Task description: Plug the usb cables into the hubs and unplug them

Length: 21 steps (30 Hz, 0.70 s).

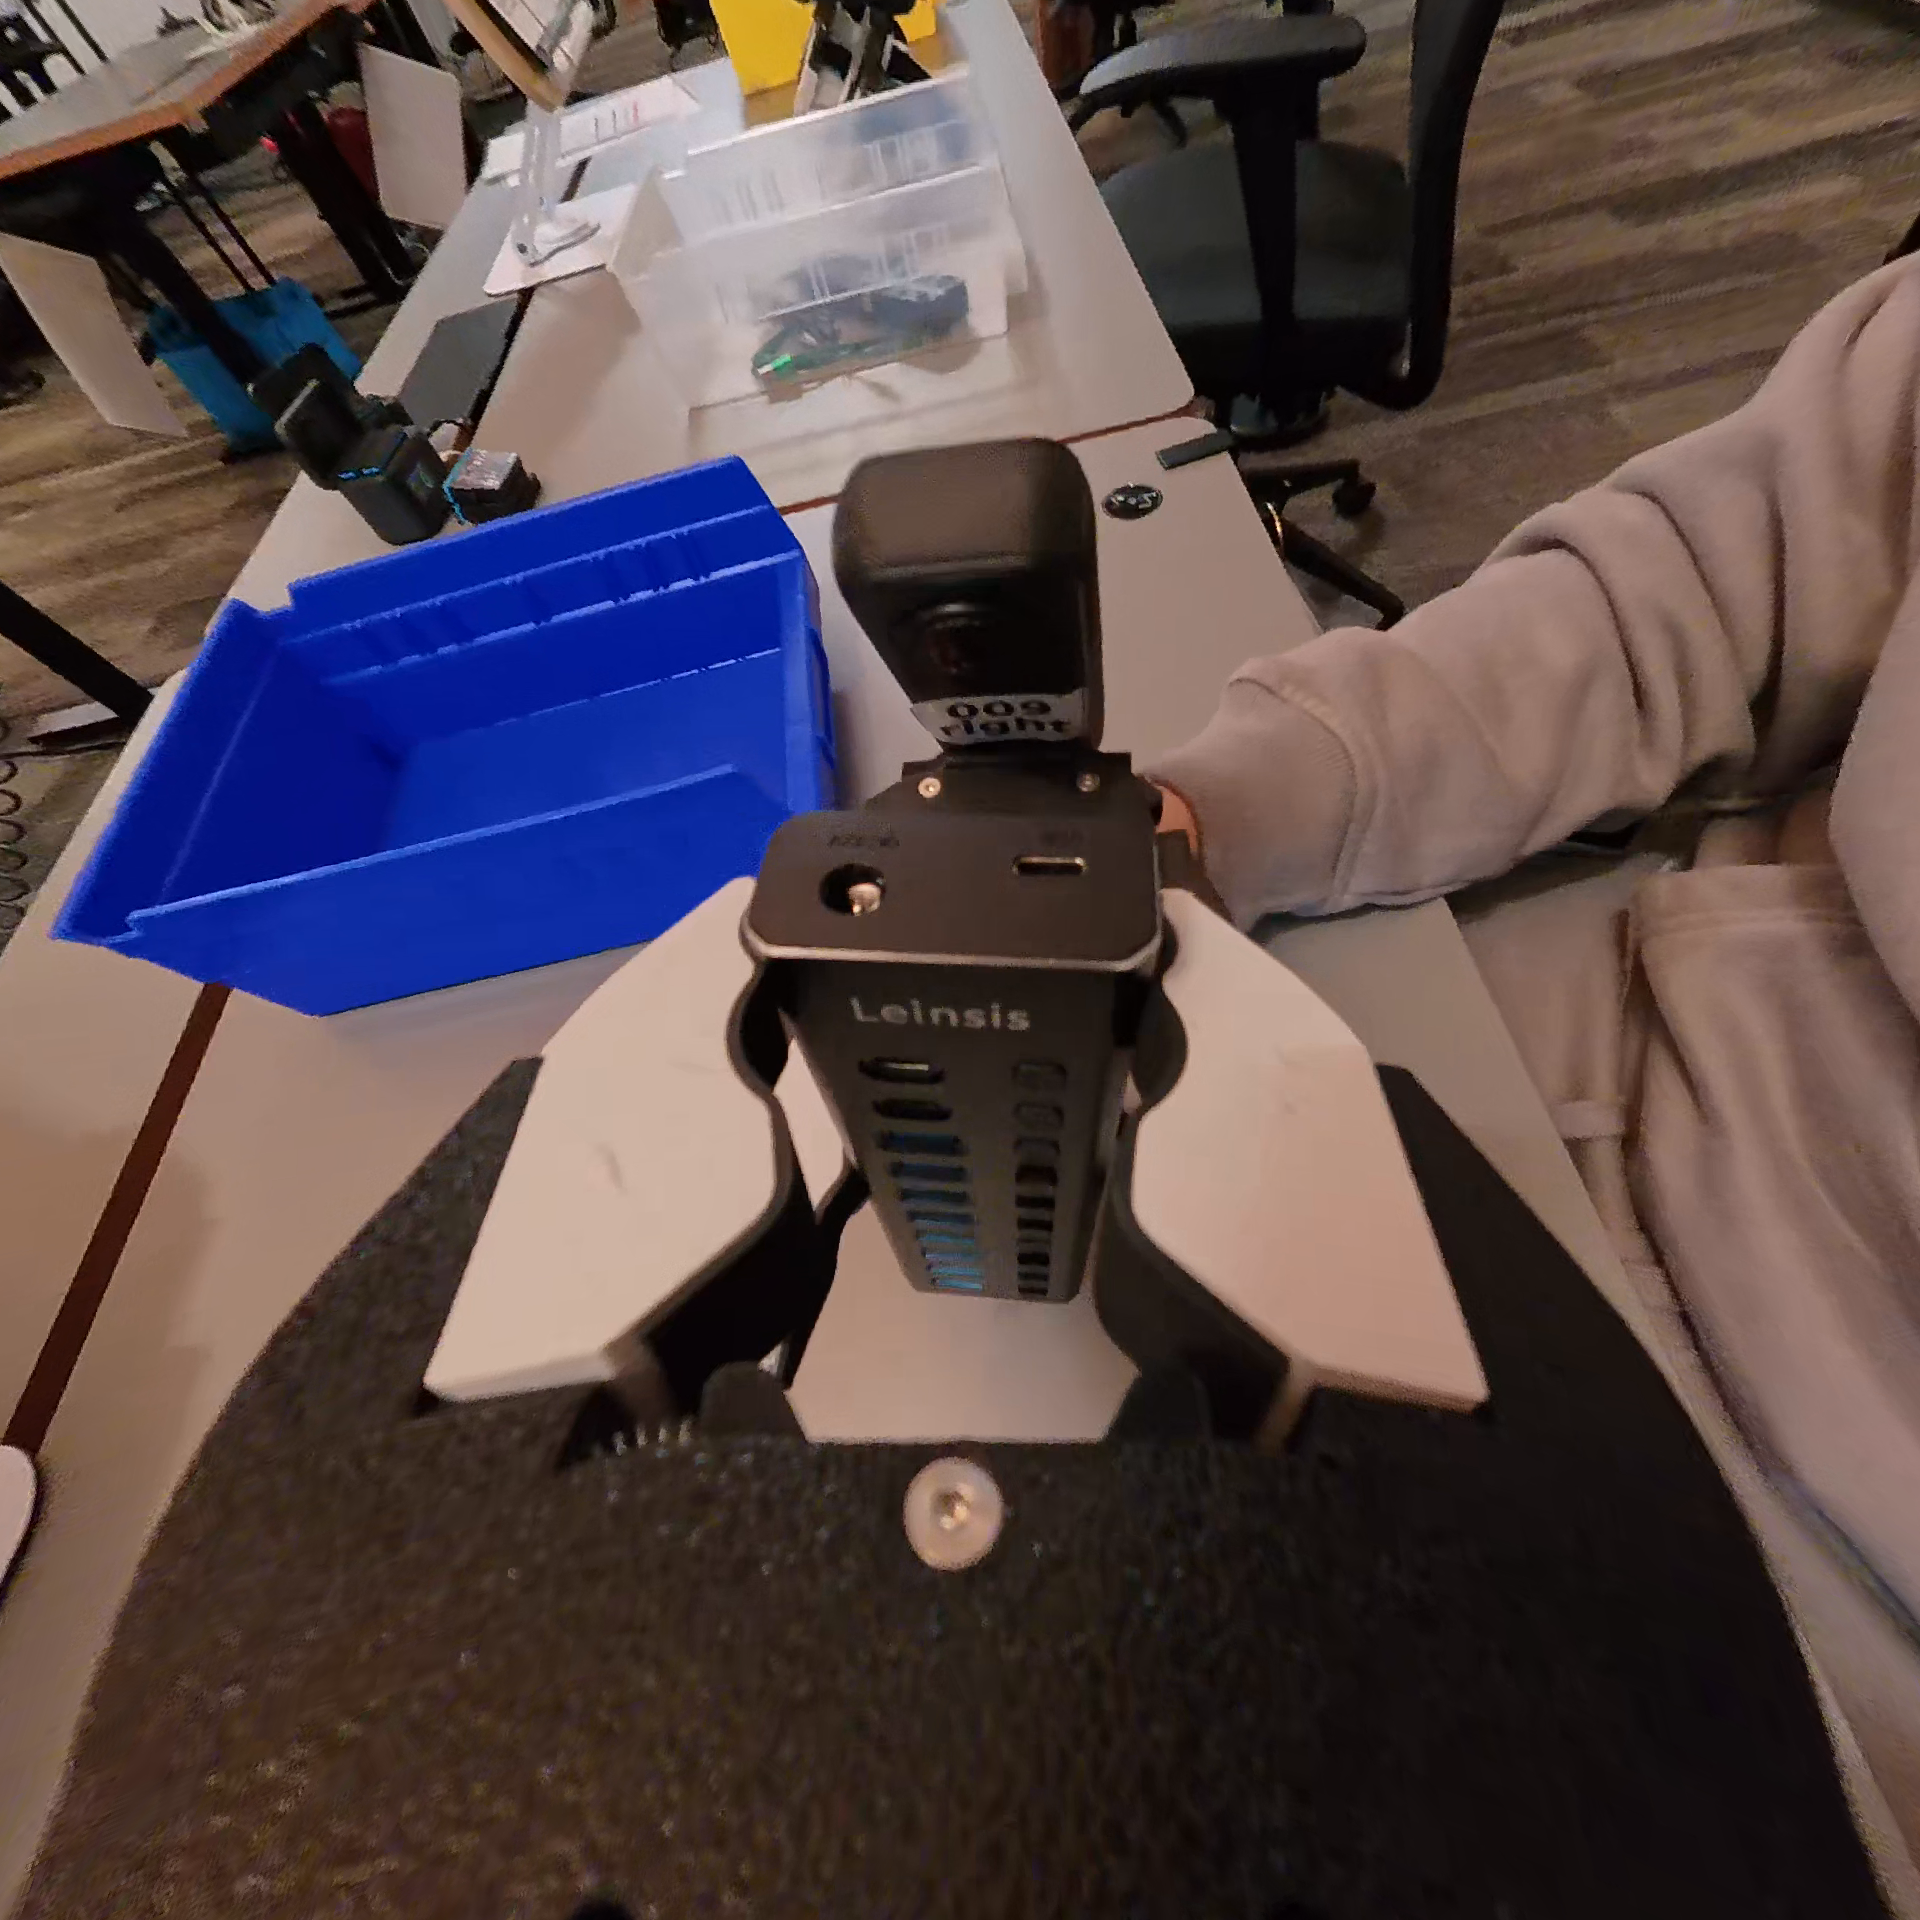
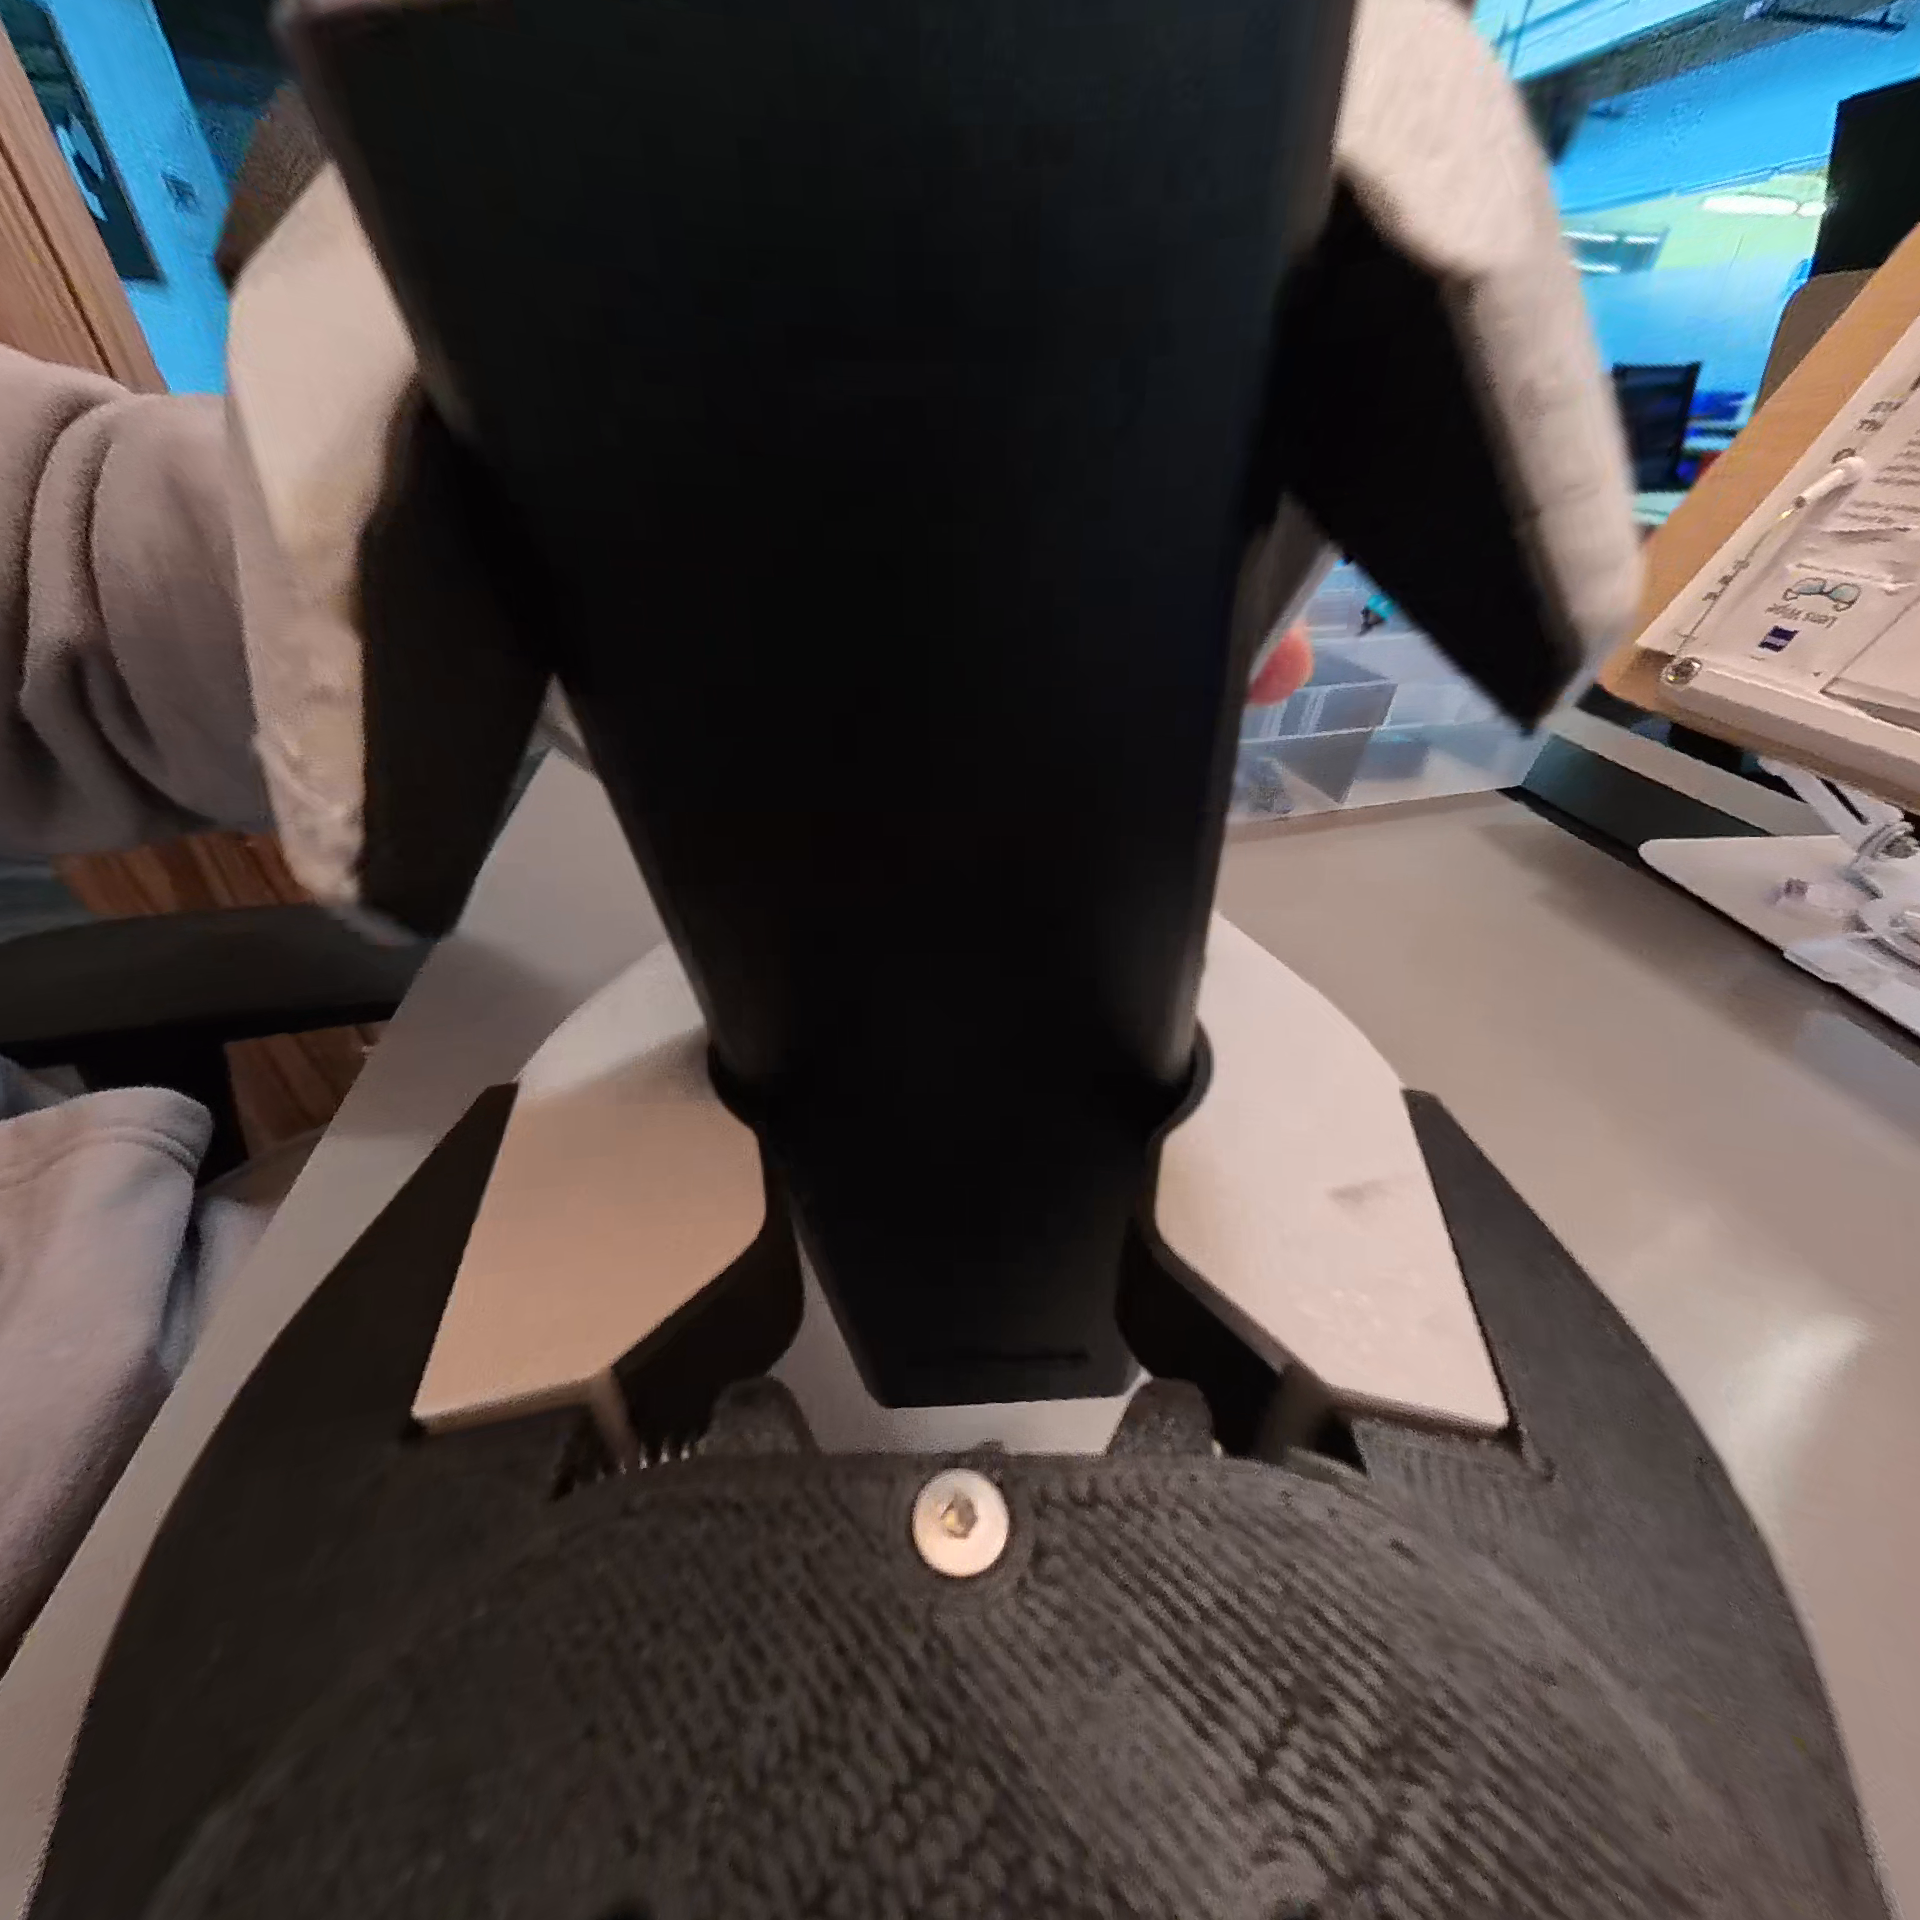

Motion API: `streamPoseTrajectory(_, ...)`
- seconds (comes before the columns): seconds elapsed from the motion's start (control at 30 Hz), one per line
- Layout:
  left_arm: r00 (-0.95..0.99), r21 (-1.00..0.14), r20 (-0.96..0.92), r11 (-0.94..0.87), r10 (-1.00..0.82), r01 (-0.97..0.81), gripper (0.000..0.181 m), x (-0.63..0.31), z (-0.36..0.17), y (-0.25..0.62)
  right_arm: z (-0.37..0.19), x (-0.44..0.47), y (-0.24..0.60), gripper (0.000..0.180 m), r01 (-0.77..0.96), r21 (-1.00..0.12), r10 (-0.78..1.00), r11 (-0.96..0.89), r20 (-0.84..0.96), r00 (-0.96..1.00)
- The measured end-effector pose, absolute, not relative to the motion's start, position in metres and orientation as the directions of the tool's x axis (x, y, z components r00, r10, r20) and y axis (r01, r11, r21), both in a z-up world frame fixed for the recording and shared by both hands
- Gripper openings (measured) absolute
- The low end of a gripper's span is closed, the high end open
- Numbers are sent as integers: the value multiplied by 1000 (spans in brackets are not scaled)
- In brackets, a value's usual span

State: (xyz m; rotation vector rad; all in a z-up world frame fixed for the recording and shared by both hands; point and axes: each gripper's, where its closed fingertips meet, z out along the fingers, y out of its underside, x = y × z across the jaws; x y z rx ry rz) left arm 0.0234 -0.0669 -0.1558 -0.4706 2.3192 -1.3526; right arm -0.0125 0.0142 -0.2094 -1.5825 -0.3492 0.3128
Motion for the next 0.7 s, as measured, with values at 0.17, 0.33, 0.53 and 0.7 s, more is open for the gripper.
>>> streamPoseTrajectory(0.17,-842,-863,-194,495,-504,-98,66,30,-161,-66,-206,-5,14,77,20,-1000,373,-14,13,928)
streamPoseTrajectory(0.33,-838,-829,-211,546,-503,-119,66,30,-170,-65,-219,-5,16,75,73,-995,375,-69,42,926)
streamPoseTrajectory(0.53,-831,-865,-179,486,-527,-122,66,27,-169,-64,-222,-10,16,74,110,-988,388,-105,61,920)
streamPoseTrajectory(0.7,-719,-905,-231,417,-656,-90,77,31,-151,-46,-216,5,9,74,55,-994,355,-95,18,935)
